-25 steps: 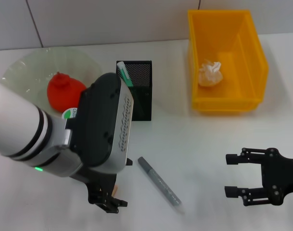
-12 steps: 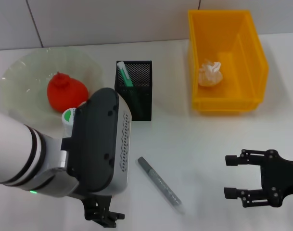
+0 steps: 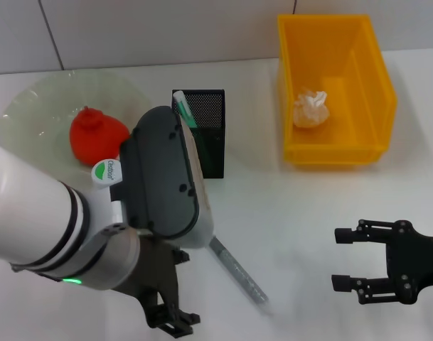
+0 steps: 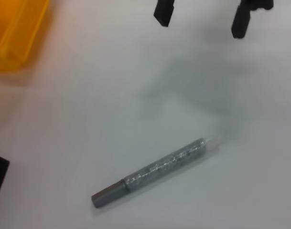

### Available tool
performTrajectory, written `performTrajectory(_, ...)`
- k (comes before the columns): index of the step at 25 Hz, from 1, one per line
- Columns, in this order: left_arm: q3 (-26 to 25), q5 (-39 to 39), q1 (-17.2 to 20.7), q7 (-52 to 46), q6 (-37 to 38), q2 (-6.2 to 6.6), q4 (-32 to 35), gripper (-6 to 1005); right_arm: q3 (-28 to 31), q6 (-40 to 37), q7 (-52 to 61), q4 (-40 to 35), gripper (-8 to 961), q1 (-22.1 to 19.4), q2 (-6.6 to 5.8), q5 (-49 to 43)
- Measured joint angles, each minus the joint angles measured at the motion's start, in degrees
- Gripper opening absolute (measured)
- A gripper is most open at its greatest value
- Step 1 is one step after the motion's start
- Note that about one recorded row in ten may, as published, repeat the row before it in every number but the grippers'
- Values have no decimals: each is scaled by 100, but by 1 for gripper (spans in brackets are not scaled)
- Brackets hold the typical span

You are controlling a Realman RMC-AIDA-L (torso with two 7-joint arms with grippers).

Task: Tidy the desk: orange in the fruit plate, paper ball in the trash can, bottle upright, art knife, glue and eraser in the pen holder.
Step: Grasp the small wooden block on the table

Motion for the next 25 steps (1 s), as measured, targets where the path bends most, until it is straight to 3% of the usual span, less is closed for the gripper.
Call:
performTrajectory(11,-23,-247,-75,-1086,-455,2,-381,842,-62,144,-75,14,787,20,5,-15)
performTrajectory(25,-128,-119,-106,-1100,-580,11,-828,841,-67,256,-76,26,787,69,19,-89)
